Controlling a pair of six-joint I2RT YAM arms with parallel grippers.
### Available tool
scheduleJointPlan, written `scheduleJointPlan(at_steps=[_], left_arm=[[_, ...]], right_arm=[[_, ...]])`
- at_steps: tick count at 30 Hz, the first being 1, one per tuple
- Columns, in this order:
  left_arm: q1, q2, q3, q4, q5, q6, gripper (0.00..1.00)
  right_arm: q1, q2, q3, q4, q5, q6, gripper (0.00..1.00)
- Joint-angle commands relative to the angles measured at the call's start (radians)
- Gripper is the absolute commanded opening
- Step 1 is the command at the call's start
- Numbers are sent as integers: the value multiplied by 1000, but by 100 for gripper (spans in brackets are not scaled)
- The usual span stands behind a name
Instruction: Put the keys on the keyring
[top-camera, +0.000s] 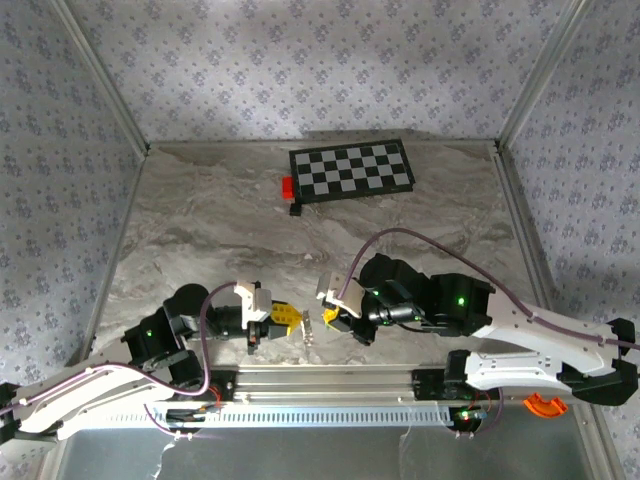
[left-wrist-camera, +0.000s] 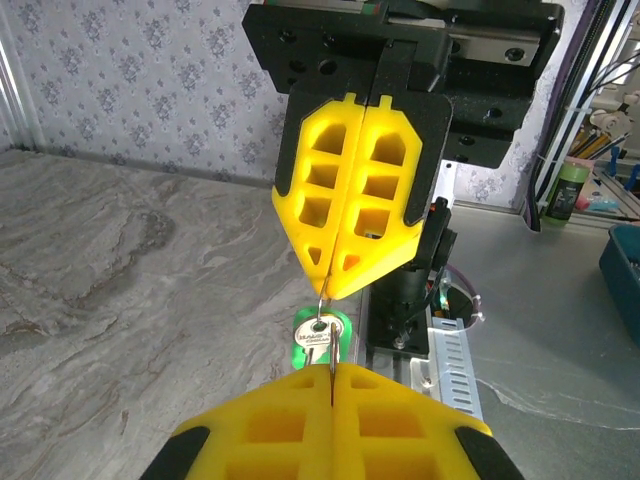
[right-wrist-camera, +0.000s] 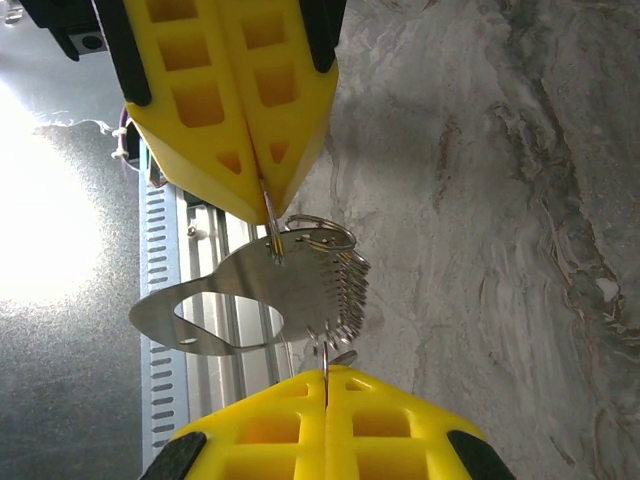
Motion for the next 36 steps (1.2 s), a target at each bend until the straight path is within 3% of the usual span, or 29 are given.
scheduleJointPlan(at_steps=[1, 36], left_arm=[[-6, -1, 41, 36, -2, 15, 0], [-17, 22, 23, 79, -25, 15, 0]], right_arm=[[16, -3, 36, 15, 41, -15, 0], [44, 47, 53, 35, -10, -7, 0]])
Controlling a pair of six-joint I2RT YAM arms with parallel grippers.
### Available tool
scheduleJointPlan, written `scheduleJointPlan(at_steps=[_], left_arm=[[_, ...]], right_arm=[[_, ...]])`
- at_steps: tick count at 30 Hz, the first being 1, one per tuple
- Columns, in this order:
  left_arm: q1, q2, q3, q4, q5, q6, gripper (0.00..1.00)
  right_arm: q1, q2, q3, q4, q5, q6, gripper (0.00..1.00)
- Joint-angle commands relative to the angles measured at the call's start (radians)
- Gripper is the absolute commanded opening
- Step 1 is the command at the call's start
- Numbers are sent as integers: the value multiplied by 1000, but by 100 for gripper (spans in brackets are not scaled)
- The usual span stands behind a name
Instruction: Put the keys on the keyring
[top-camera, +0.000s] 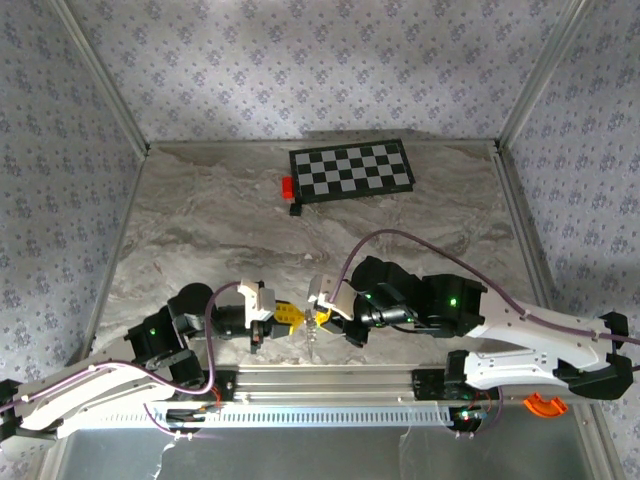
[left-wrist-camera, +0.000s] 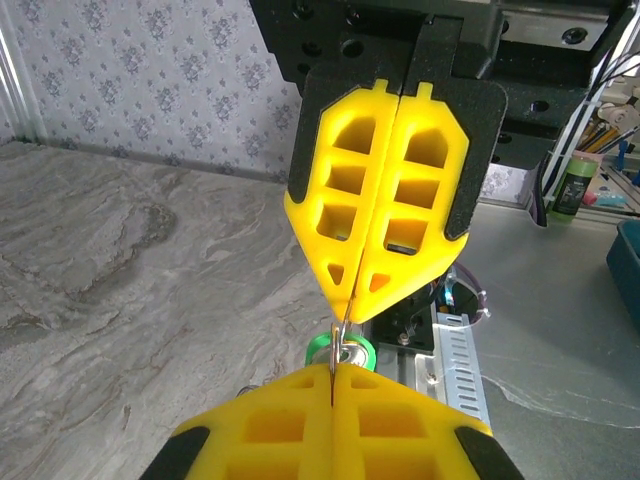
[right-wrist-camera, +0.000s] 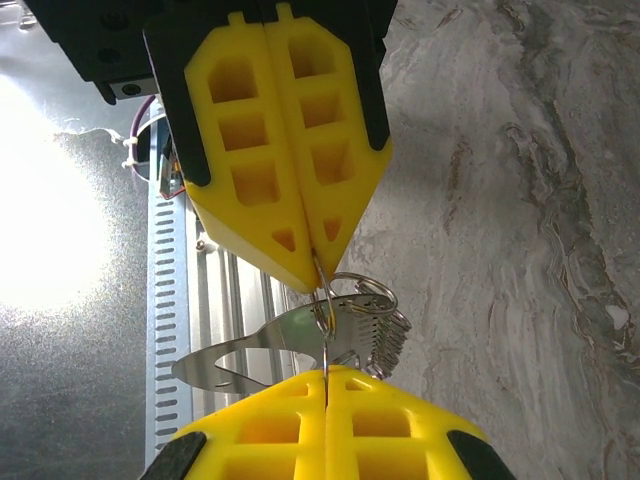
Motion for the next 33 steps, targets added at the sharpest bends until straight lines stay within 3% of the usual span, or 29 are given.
scheduleJointPlan(at_steps=[1, 33], left_arm=[[-9, -3, 21, 71, -11, 11, 0], [-10, 0, 17, 73, -17, 11, 0]], right_arm=[[7, 6, 30, 3, -17, -6, 0], [4, -1, 28, 24, 29, -4, 0]])
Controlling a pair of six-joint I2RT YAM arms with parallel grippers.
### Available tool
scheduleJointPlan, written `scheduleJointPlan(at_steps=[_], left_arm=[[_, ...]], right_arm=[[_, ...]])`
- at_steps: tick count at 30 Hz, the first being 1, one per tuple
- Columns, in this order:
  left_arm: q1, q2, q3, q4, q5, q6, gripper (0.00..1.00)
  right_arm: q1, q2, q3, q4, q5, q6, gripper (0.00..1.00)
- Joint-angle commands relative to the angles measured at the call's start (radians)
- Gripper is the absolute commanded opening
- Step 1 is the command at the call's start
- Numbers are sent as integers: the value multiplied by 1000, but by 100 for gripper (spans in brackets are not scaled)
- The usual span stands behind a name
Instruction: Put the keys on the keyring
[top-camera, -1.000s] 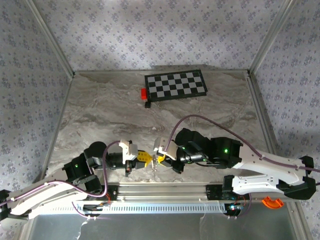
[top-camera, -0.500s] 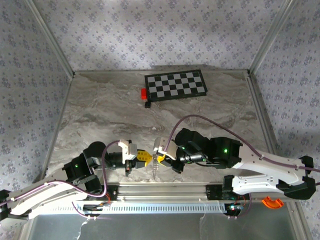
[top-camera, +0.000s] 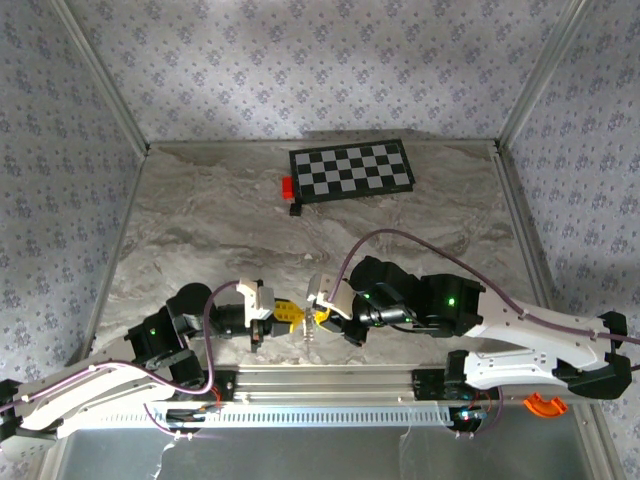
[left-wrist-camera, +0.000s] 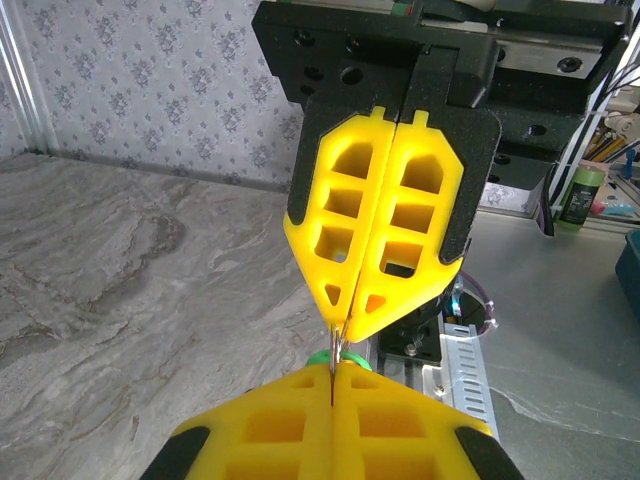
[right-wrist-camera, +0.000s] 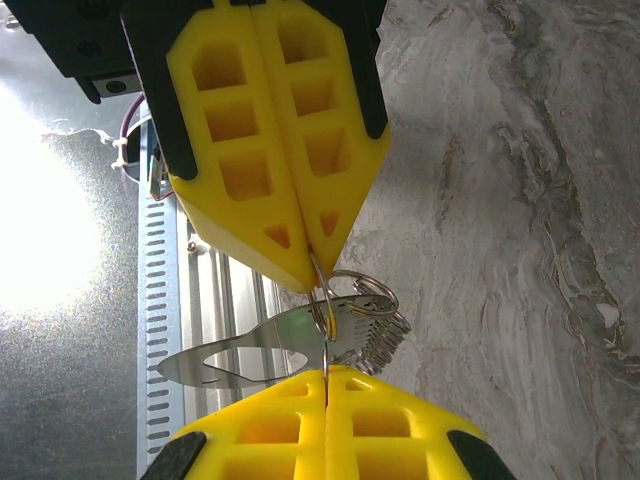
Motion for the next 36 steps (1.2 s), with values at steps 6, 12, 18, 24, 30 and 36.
scheduleJointPlan(at_steps=[6, 12, 18, 24, 30, 36], left_arm=[[-10, 4, 15, 53, -3, 10, 0], [-10, 5, 15, 53, -3, 10, 0], [-10, 6, 12, 53, -6, 9, 0], [-10, 10, 15, 50, -9, 11, 0], [-10, 16, 19, 44, -12, 15, 0], [-10, 22, 20, 41, -11, 17, 0]], right_arm=[[3, -7, 25, 25, 19, -3, 0], [2, -7, 21, 32, 28, 0, 0], [1, -8, 18, 48, 22, -1, 0], [-1, -5, 8, 70, 5, 2, 0], [-4, -12, 2, 102, -7, 8, 0], [-9, -11, -4, 110, -22, 10, 0]])
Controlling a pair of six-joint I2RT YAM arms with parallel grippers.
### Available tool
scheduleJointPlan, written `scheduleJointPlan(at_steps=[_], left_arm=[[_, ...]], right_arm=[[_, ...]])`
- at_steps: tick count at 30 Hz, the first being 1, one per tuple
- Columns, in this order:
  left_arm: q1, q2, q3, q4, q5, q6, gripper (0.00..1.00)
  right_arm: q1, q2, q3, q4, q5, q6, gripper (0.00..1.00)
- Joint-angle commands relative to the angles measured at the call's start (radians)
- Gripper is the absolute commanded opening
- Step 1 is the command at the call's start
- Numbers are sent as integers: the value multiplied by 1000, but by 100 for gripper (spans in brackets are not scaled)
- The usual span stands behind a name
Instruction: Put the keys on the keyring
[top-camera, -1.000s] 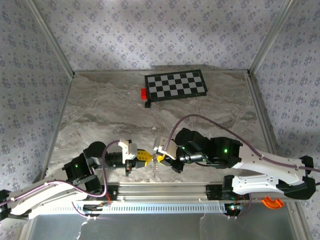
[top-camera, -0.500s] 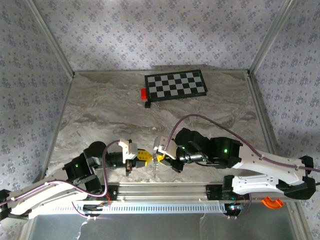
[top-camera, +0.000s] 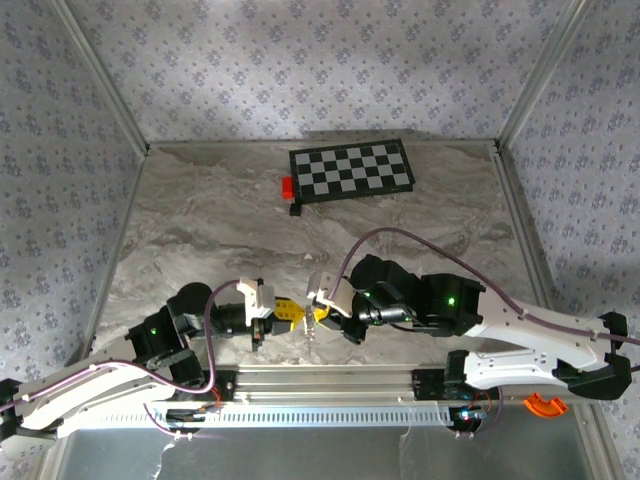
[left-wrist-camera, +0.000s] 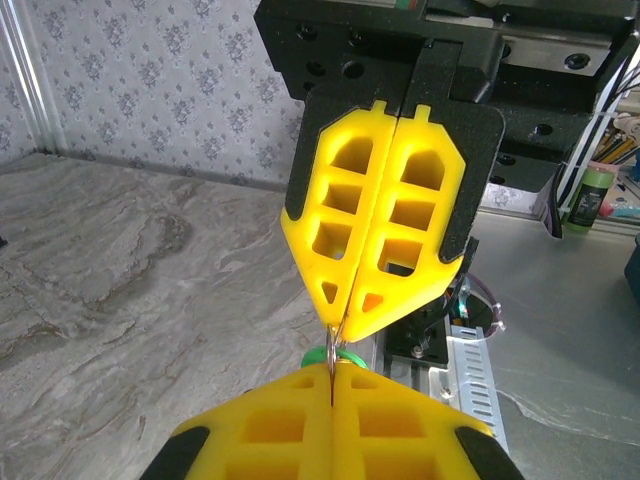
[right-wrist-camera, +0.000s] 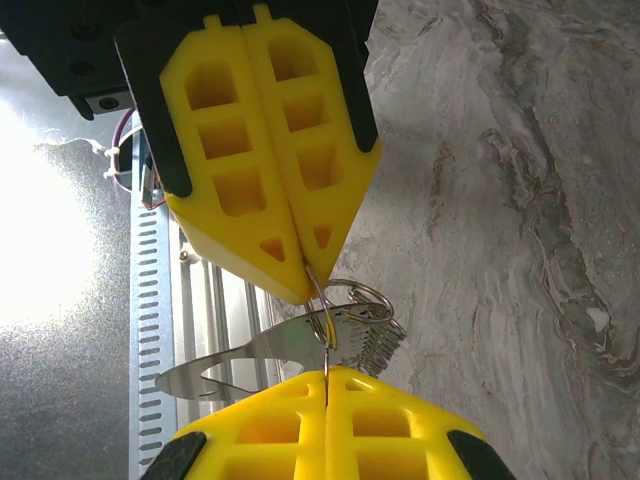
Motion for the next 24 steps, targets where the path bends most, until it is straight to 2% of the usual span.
scheduleJointPlan(at_steps=[1, 24], left_arm=[[-10, 14, 19, 35, 1, 16, 0], [-11, 30, 27, 33, 4, 17, 0]], right_arm=[[-2, -10, 2, 89, -27, 8, 0], [-2, -36, -22, 109, -38, 9, 0]])
